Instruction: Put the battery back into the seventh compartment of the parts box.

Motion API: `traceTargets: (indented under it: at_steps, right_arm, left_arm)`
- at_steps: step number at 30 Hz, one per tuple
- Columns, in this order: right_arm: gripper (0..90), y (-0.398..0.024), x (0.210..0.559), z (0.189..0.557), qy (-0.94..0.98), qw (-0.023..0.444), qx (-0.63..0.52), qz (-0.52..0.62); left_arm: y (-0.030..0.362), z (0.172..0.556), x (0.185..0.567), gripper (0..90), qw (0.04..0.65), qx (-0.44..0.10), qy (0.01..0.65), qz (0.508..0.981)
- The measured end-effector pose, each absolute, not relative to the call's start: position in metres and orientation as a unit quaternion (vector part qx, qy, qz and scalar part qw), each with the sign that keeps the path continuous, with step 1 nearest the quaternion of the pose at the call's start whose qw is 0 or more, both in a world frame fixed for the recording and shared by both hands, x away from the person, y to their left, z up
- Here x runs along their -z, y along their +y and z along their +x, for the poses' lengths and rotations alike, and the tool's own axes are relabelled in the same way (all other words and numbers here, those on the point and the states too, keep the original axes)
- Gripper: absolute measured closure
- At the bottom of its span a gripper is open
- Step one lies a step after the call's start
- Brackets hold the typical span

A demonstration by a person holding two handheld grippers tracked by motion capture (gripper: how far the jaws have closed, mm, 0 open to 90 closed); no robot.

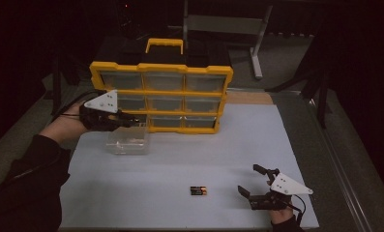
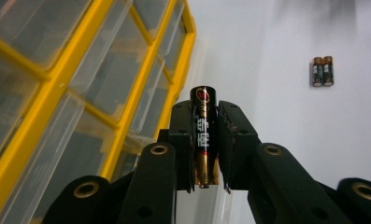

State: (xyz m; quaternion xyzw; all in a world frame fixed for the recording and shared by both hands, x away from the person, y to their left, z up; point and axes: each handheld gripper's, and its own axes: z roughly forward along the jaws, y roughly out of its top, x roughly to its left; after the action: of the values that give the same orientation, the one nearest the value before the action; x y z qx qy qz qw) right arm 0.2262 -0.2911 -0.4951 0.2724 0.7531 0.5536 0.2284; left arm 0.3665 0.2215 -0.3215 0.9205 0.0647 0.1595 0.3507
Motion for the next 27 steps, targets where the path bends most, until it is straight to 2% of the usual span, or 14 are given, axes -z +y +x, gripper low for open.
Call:
traceTargets:
  at_steps: [12,27]
  right_arm:
    - [8.9,-0.291,0.495,0.226,0.754,0.228,-0.554,0.271]
    - [8.9,-0.291,0.496,0.227,0.755,0.225,-0.553,0.271]
  left_arm:
    - [0.245,0.370,0.334,75.7,0.340,-0.160,0.086,0.923]
    - [0.248,0.377,0.365,75.6,0.322,-0.155,0.102,0.928]
